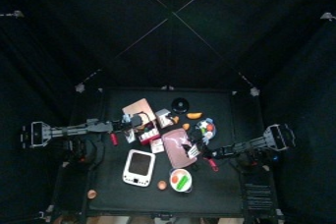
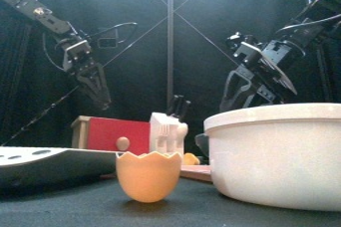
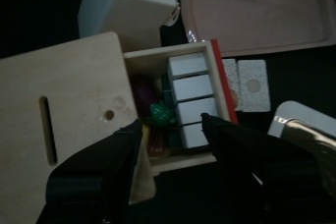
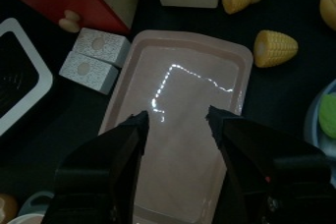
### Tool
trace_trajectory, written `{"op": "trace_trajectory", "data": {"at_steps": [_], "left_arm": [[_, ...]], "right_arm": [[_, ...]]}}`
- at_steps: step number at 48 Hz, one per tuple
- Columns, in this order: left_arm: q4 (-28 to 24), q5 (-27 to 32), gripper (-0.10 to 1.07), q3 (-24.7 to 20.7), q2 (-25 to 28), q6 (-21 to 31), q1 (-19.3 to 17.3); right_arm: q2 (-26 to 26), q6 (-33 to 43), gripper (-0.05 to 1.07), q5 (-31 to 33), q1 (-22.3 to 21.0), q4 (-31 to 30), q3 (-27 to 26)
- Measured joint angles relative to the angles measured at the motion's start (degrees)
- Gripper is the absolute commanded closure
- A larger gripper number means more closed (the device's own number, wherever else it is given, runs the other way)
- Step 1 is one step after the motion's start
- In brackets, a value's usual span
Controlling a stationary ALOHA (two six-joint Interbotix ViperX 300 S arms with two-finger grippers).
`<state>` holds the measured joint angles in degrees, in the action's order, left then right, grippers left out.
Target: Grab ketchup
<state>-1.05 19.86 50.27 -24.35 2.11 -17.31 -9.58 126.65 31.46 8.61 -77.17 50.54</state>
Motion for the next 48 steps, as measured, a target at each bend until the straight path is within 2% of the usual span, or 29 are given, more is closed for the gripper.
{"op": "trace_trajectory", "data": {"at_steps": [13, 17, 21, 27, 35, 39, 41, 48], "left_arm": [[15.0, 2.0, 0.11, 5.7, -8.8, 7.4, 0.1], [17.5, 3.1, 0.11, 6.0, -12.2, 9.7, 0.0], [17.4, 5.0, 0.11, 6.1, -15.6, 12.0, 0.0], [13.4, 11.0, 0.11, 4.9, -18.1, 16.5, -1.9], [1.7, 23.7, 0.11, 0.8, -18.3, 26.5, -4.6], [-5.0, 28.7, 0.11, 0.1, -18.4, 34.5, -4.4], [-7.8, 30.2, 0.11, 0.4, -18.4, 40.3, -3.7], [-14.7, 32.3, 0.11, 4.5, -18.4, 57.1, 1.9]], "right_arm": [[-0.1, 0.0, 0.16, 0.0, 0.0, 0.0, 0.0], [0.0, 0.0, 0.16, -0.1, 0.0, 0.1, 0.1], [0.0, 0.0, 0.16, 0.0, 0.0, 0.0, 0.0], [0.3, 0.0, 0.16, 0.0, 0.0, 0.0, 0.1], [0.4, 0.0, 0.16, 0.0, -0.1, 0.0, 0.0], [0.4, 0.0, 0.16, 0.0, 0.0, 0.1, 0.0], [0.4, 0.0, 0.16, 0.0, 0.0, 0.1, 0.0], [0.4, 0.0, 0.16, -0.1, 0.0, 0.1, 0.0]]}}
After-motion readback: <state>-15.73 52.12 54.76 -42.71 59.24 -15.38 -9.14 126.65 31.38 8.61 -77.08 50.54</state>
